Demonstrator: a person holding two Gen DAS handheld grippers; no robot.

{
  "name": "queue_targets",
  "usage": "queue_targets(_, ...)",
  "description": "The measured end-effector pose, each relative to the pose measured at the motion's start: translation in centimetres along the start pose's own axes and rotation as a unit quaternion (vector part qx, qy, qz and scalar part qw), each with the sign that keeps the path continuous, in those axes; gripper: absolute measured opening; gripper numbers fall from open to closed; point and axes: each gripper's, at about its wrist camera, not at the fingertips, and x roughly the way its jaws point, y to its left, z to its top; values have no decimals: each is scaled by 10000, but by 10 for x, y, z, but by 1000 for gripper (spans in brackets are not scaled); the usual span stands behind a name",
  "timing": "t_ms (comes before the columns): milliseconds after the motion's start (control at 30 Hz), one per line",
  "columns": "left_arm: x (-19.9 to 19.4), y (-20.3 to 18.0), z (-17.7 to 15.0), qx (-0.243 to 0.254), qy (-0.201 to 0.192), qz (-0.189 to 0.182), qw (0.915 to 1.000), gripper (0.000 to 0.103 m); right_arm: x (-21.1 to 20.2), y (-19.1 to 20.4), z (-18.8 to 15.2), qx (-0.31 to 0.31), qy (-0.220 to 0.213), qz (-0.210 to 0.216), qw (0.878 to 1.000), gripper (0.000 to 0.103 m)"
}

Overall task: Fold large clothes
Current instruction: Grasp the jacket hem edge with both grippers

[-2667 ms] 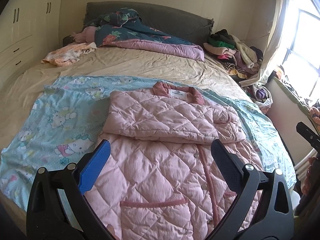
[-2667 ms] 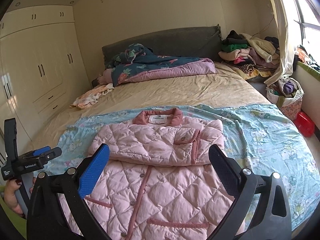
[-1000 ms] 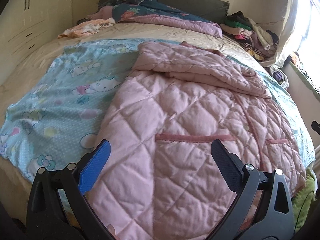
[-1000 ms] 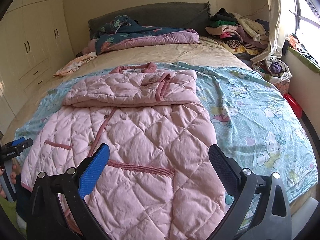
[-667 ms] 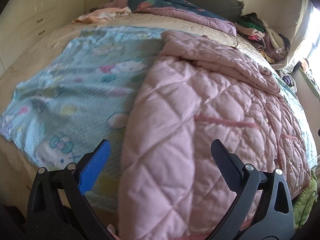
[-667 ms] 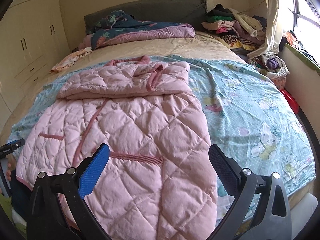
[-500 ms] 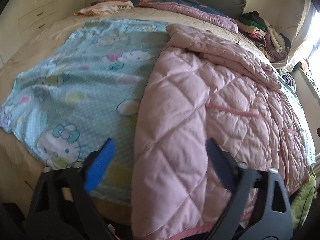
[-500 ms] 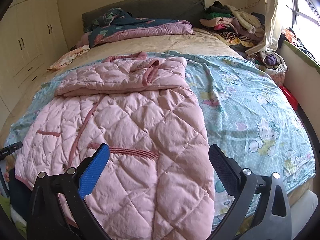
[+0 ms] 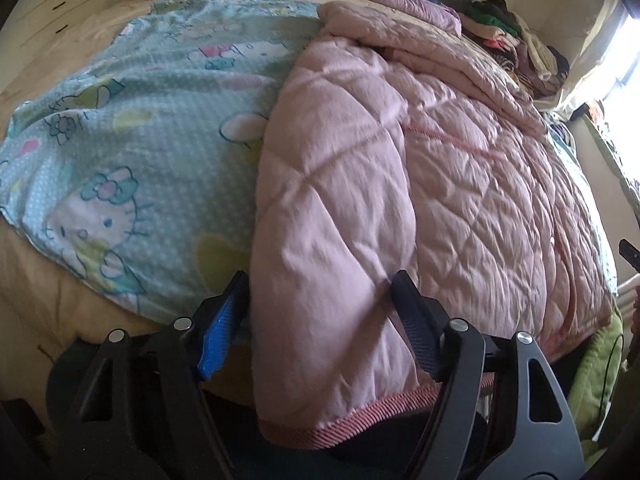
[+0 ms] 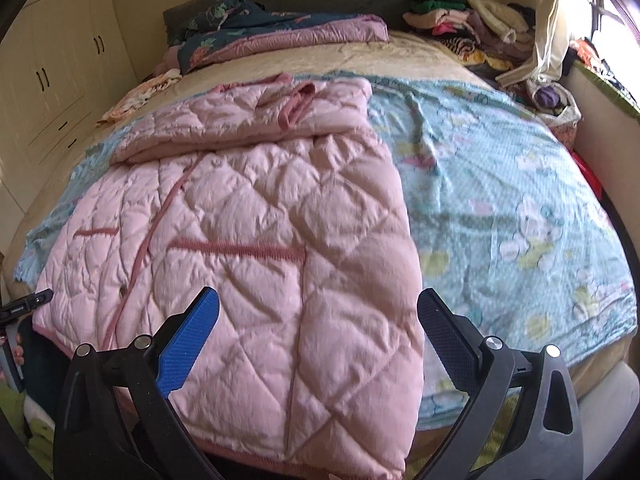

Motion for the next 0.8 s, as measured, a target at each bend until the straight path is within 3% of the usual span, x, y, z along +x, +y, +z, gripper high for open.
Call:
queue_targets(433, 2, -17, -17, 236, 159, 60, 9996, 69, 3, -29, -52, 180, 627, 198, 9977, 99)
queue_targets(800, 2, -18, -19, 219, 153, 103, 9996, 73, 14, -23, -76, 130, 1101, 561, 9922, 98)
